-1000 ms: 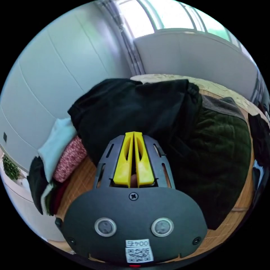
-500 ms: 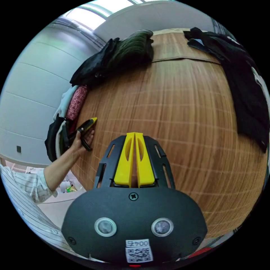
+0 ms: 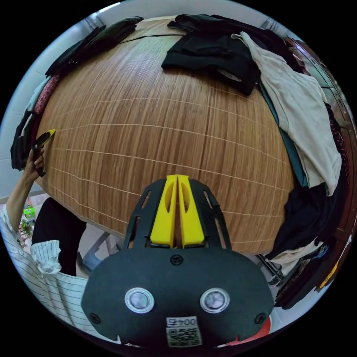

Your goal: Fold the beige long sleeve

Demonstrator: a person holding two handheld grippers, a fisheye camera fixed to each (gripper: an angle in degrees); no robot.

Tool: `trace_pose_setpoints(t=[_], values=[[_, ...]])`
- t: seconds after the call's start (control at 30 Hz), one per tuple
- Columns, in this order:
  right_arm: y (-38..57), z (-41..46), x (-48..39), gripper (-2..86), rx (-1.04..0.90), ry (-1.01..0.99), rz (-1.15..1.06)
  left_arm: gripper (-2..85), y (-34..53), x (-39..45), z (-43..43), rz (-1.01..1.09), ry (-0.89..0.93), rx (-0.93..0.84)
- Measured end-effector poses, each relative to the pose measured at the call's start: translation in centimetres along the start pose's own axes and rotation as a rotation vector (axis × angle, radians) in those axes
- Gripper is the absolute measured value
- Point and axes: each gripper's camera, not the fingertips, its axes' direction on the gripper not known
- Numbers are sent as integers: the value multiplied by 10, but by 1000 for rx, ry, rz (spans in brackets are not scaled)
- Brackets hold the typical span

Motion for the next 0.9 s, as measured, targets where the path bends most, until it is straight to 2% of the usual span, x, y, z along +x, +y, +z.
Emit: trace_pose_setpoints(t=[0.07, 0.27, 0.33, 0.43, 0.5, 0.67, 0.73, 0.9], values=[[14, 1, 2, -7, 4, 50, -60, 1, 20, -4, 12, 0, -8, 73], [65, 1, -18, -7, 50, 229, -266, 1, 26, -36, 51, 3, 11, 78], [90, 5, -31, -7, 78, 345, -333, 0, 28, -47, 66, 8, -1, 77], [123, 12, -40, -7, 126, 470, -372, 0, 31, -57, 86, 19, -33, 79], [139, 12, -38, -7, 155, 486, -330, 1, 34, -61, 97, 30, -60, 80], [188, -9, -13, -8, 213, 380, -149, 1, 45, -69, 120, 17, -107, 50], [236, -46, 6, -7, 330, 168, 20, 2, 74, -56, 111, 12, -108, 50], [342, -77, 39, -7, 471, -105, 191, 3, 142, -37, 129, 131, -155, 14]])
